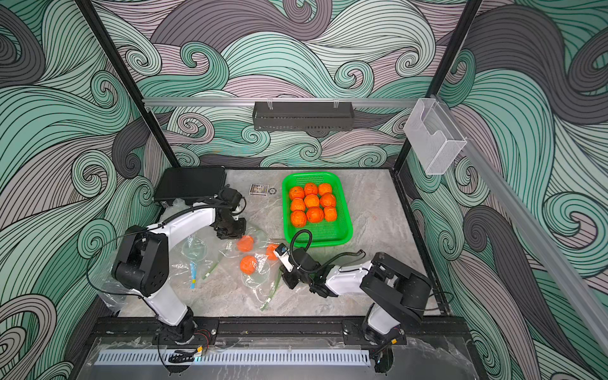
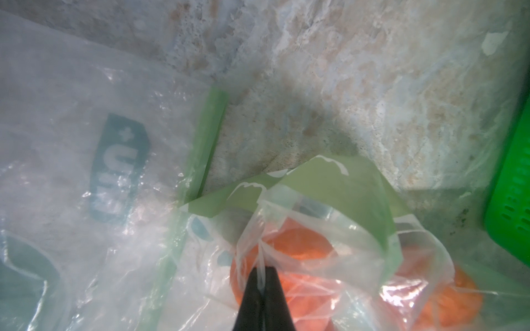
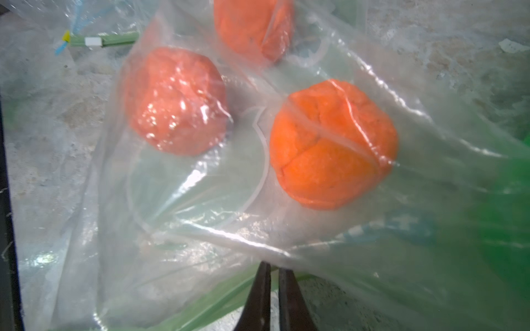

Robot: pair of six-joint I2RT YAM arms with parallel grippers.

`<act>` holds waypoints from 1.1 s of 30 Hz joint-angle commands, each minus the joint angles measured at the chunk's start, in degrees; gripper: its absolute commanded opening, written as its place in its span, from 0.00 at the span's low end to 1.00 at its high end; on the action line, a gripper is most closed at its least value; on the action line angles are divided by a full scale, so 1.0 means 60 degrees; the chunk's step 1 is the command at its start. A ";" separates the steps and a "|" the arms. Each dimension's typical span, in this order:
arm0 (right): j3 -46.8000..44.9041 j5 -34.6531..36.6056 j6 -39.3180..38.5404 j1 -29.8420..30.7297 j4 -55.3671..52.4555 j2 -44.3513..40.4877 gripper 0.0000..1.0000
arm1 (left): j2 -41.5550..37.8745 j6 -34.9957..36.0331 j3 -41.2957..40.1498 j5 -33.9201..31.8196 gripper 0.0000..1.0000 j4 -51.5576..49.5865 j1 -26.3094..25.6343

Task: Open the zip-top bag and take out the orange
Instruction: Adjust the zipper food storage bag at the center of the board.

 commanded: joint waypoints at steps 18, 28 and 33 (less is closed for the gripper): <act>-0.1174 0.0022 0.0419 -0.0043 0.1280 -0.0502 0.22 | -0.1347 0.0135 -0.0195 -0.0062 0.58 -0.0880 -0.0122; -0.1204 -0.0065 0.0302 -0.0043 0.1304 -0.0608 0.23 | -0.3663 -0.0651 -0.0756 0.0927 0.84 -0.0920 -0.0169; -0.1190 -0.0006 0.0259 -0.0051 0.1223 -0.0649 0.24 | -0.3978 -0.1283 -0.1745 0.1199 0.79 0.0137 -0.0553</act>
